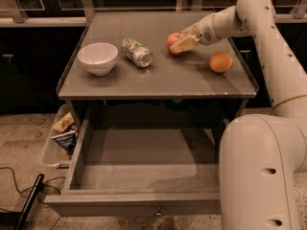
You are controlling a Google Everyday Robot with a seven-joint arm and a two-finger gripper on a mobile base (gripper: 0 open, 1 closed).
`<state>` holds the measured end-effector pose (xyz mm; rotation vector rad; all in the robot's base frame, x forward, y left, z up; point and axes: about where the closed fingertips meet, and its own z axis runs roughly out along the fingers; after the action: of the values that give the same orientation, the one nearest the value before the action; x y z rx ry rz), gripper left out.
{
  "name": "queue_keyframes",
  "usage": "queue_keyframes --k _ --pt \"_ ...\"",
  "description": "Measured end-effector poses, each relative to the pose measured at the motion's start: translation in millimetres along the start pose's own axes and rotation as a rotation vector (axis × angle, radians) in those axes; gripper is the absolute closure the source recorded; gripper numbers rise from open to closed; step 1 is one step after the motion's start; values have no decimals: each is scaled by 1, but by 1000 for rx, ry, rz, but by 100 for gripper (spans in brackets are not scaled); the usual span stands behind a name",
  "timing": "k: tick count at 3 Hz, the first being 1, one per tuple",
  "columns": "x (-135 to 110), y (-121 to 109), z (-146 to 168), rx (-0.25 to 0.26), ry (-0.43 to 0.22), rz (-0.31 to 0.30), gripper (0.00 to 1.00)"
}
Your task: Place apple into top drawer
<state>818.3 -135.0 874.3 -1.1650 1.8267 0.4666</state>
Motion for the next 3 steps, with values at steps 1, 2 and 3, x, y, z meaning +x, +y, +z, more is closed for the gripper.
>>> queue_keyframes --k 1,2,3 --pt "0 0 0 0 0 0 100" --pt "-7 6 4 -17 -1 -25 100" --pt "-18 18 -3 -48 -32 -59 100"
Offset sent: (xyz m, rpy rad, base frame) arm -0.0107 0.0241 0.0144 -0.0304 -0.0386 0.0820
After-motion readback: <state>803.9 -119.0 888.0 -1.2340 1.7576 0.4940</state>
